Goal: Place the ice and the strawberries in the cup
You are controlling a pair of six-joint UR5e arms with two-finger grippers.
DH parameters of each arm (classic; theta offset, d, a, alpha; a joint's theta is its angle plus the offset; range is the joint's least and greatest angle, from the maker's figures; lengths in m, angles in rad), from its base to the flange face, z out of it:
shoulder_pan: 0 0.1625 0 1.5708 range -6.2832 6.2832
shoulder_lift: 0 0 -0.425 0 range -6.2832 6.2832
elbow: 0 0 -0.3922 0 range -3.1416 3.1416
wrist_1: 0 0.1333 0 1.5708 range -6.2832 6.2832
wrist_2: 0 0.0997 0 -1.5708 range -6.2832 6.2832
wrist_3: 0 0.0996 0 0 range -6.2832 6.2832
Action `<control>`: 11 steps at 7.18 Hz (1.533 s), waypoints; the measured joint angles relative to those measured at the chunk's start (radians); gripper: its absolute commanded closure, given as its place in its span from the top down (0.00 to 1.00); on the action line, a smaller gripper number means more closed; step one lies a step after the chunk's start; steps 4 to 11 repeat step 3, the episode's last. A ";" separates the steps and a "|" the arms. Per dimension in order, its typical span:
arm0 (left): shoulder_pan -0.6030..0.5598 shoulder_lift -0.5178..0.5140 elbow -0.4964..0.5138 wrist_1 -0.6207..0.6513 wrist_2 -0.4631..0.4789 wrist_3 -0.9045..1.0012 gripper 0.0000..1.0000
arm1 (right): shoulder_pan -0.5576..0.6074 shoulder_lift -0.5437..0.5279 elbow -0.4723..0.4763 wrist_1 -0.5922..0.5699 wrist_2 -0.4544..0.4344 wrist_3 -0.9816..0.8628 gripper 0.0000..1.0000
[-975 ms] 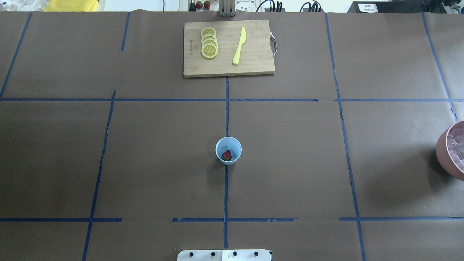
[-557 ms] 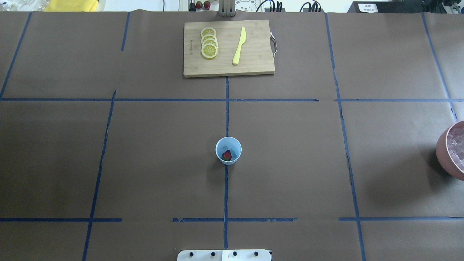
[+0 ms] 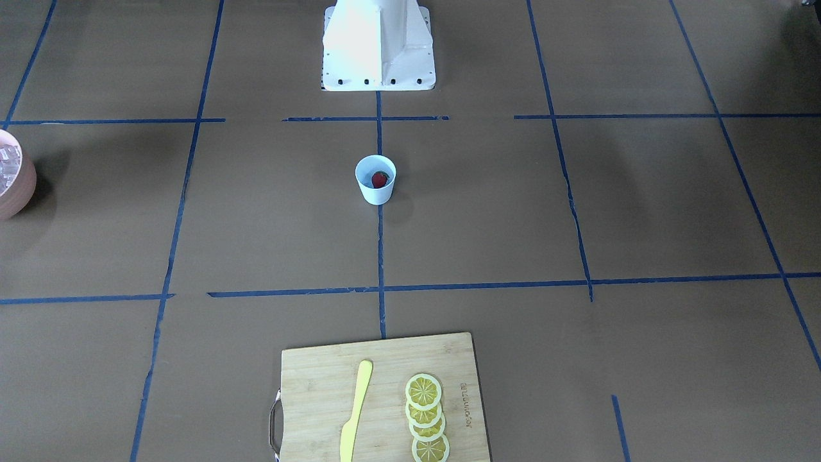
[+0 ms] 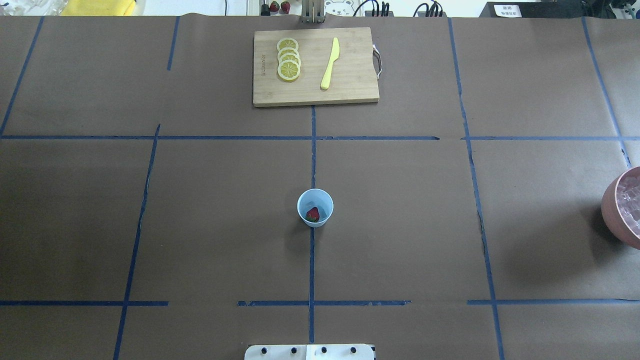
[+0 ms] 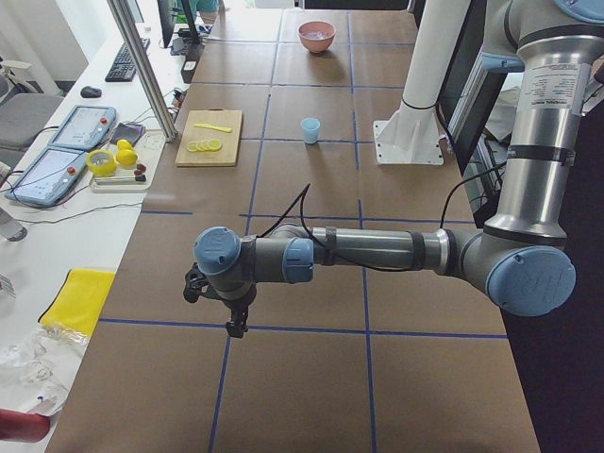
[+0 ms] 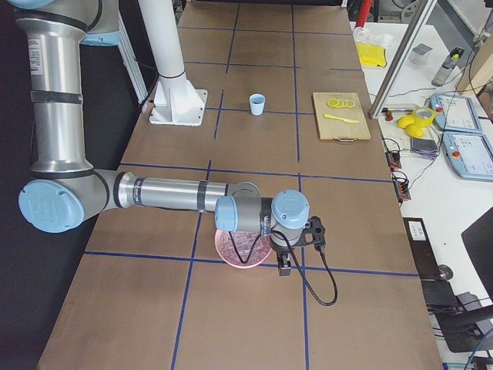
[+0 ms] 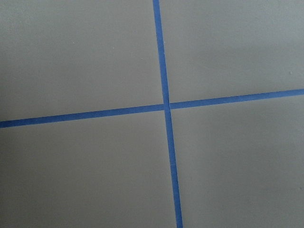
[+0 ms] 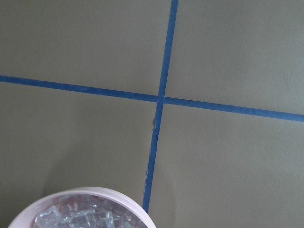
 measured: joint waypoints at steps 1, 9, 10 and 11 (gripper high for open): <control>0.000 0.000 -0.002 0.000 0.001 -0.001 1.00 | 0.000 -0.002 0.000 0.001 -0.001 0.000 1.00; 0.000 -0.002 -0.003 0.000 0.003 -0.002 1.00 | 0.000 -0.007 0.001 0.004 -0.003 -0.001 1.00; 0.000 -0.002 -0.003 0.000 0.003 -0.002 1.00 | 0.000 -0.007 0.001 0.004 -0.003 -0.001 1.00; 0.000 -0.002 -0.003 0.000 0.003 -0.002 1.00 | 0.000 -0.007 0.001 0.004 -0.003 -0.001 1.00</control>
